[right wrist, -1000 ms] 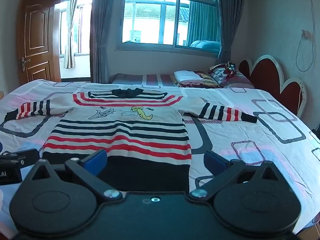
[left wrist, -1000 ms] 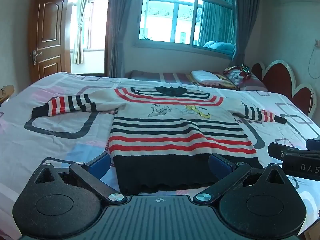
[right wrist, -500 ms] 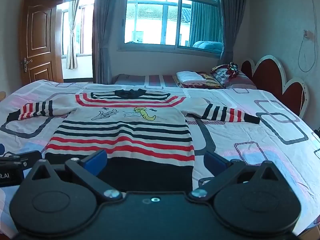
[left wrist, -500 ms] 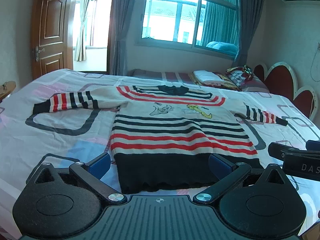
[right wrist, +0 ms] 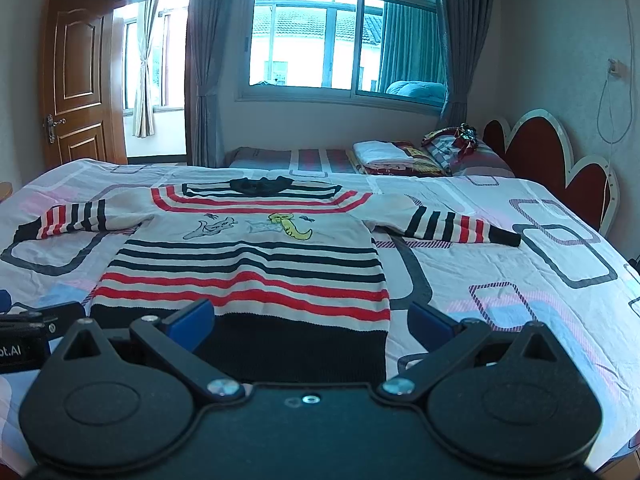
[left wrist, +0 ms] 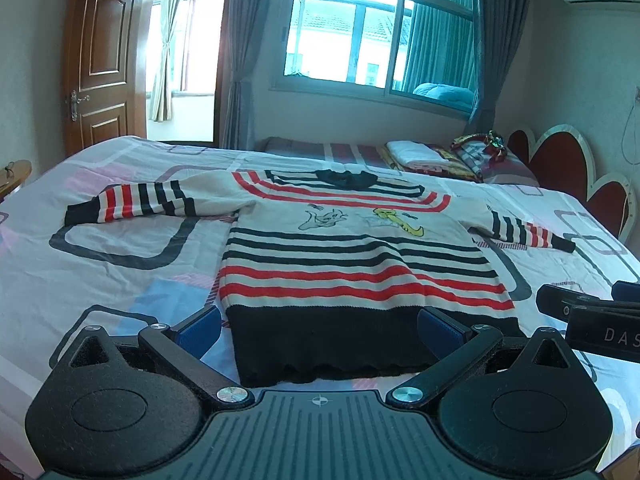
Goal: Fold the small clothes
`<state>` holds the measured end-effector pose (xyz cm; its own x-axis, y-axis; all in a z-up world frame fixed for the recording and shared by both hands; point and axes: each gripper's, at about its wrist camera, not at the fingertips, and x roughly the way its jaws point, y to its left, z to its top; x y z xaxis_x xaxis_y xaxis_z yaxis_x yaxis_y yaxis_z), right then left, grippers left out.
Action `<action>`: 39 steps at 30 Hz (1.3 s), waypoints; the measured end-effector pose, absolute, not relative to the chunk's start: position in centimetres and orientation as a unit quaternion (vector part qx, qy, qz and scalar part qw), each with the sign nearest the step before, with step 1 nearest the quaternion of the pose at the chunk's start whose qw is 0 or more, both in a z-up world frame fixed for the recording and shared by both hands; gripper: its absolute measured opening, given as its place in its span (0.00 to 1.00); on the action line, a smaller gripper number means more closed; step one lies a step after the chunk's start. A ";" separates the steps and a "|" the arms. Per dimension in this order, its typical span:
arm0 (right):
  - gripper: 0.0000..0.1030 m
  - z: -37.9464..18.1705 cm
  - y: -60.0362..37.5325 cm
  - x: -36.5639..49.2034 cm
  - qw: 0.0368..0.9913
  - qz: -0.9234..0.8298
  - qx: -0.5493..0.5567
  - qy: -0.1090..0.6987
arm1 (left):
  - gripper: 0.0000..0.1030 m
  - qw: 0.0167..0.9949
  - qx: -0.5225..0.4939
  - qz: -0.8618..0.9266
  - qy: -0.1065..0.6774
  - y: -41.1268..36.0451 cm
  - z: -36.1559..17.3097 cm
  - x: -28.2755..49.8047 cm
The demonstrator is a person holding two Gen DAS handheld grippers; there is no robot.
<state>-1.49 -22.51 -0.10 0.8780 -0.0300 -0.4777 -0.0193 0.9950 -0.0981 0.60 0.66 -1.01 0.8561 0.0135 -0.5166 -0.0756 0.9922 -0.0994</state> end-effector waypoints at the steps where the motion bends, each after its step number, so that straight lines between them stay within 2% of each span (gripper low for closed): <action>1: 0.99 -0.1 -22.6 -1.5 0.968 -0.002 -0.049 0.247 | 1.00 0.962 -0.058 0.023 0.267 0.6 -1.0 0.6; 39: 0.99 -0.2 -22.7 -1.1 0.967 0.008 -0.049 0.248 | 1.00 0.960 -0.061 0.028 0.270 0.5 -1.3 1.2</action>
<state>-1.12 -22.69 -0.16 0.8764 -0.0084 -0.4815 -0.0403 0.9951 -0.0907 1.15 0.54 -1.32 0.8522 0.0212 -0.5227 -0.0872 0.9910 -0.1019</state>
